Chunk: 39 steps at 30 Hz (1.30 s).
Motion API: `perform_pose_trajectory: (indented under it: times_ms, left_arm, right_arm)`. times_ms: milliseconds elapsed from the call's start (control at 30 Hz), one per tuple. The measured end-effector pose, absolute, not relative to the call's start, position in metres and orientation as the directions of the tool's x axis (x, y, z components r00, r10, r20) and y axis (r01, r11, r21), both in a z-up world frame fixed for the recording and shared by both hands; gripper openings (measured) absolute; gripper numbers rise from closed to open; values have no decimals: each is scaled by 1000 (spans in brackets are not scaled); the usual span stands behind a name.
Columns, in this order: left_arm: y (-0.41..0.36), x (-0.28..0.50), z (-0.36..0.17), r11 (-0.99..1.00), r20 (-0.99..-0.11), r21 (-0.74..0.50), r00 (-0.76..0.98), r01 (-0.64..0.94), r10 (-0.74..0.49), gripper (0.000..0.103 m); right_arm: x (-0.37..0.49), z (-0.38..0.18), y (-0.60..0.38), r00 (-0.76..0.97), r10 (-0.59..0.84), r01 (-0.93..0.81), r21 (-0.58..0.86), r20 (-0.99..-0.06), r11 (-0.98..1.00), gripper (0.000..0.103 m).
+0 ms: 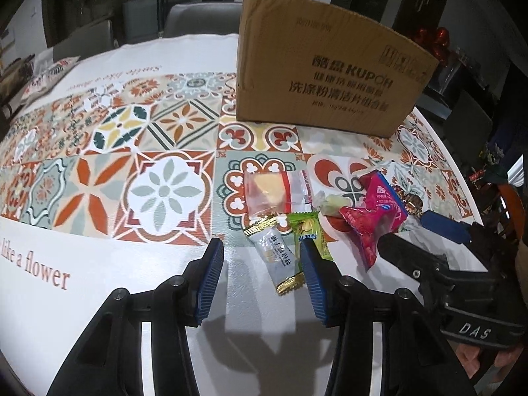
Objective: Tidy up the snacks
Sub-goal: 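Grasp the small wrapped candy with the left tool while the right tool grasps the pink candy bag, then carry the candy and pink bag over the box and open both tools to drop them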
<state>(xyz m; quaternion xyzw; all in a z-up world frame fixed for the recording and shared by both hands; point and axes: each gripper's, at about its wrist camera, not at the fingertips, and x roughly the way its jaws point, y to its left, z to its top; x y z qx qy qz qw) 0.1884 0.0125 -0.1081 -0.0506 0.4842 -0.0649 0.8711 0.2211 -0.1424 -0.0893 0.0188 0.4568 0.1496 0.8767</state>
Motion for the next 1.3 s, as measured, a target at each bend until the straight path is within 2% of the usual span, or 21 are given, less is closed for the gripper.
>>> perform_pose_trajectory:
  times_ms: [567,600,667,700,733,800,867,1100,1300]
  left_arm:
    - [13,206,-129,987,-849,-151,505,50,-155,44]
    - [13,206,-129,988,-849,-144,507,49,-148,43]
    - [12,206,-129,991,-849,-121,512,54,-132,26]
    - [11,205,-129,991,-849,-121,512,59,-134,23]
    - [11,205,-130,990,-848,-127,511,65,-143,23]
    - [11,203,-130,990,-846,-124,513,74,-144,22]
    - [10,202,-130,990,-846,-122,514,75,-143,20]
    - [9,193,-119,990,-831,-121,538,79,-144,20]
    - [6,184,-107,988,-813,-128,561,91,-157,20]
  right_arm:
    - [244,-115,-130,483,291,-253,187,-826,949,84]
    - [244,-115,-130,489,285,-251,181,-824,951,84]
    - [245,-115,-129,497,268,-247,162,-825,955,84]
    - [246,-115,-129,500,265,-247,157,-824,956,83]
    - [245,-115,-129,503,262,-248,153,-824,957,82]
    - [243,-115,-129,510,253,-251,139,-822,958,69]
    - [241,-114,-128,517,245,-260,123,-820,958,61]
    - [237,-109,-131,533,263,-268,134,-804,954,41]
    - [228,-104,-134,535,276,-270,147,-798,951,40]
